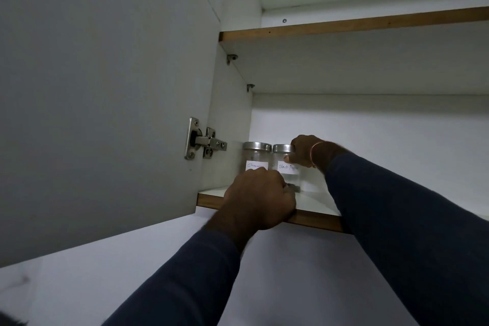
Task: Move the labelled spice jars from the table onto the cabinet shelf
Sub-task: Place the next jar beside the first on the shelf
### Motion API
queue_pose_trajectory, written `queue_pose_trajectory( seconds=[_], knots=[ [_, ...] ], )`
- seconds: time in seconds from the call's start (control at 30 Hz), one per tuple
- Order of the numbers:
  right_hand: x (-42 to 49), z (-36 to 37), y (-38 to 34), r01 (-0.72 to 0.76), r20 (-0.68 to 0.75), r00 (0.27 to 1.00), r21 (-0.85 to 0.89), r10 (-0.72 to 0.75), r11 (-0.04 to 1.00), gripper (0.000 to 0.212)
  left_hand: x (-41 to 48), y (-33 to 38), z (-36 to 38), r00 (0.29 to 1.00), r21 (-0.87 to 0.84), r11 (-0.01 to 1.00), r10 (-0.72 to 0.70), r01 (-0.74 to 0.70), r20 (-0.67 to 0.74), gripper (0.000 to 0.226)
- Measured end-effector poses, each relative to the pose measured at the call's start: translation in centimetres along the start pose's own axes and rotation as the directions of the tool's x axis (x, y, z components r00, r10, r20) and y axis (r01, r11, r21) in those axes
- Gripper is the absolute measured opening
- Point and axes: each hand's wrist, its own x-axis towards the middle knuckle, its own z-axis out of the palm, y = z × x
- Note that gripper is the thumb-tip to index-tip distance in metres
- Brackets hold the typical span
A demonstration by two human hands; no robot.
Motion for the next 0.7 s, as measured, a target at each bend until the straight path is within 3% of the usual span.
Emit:
queue_pose_trajectory(
  seconds=[0.17, 0.33, 0.53, 0.7],
  knots=[
    [0.3, 1.1, 0.3, 0.005, -0.029, 1.000, 0.057, -0.003, 0.998, 0.044, 0.0, 0.0, 0.1, 0.999, 0.011, 1.000, 0.011, -0.011, -0.037, 0.032],
    [-0.5, 0.7, 0.0, -0.028, -0.026, 0.999, 0.180, 0.033, 0.983, 0.064, -0.8, 0.4, 0.0, 0.981, 0.035, 0.999, 0.009, -0.002, -0.193, 0.035],
    [-6.7, -0.9, -0.7, 0.112, -0.154, 0.983, 0.068, -0.100, 0.991, 0.034, -1.3, 1.0, -0.5, 0.965, 0.006, 0.999, -0.041, 0.044, -0.258, 0.036],
    [-17.3, -3.7, 0.0, 0.175, -0.140, 0.977, 0.106, -0.160, 0.979, 0.037, -2.1, 2.3, -1.4, 0.976, 0.029, 0.994, -0.098, 0.106, -0.196, 0.034]
  ],
)
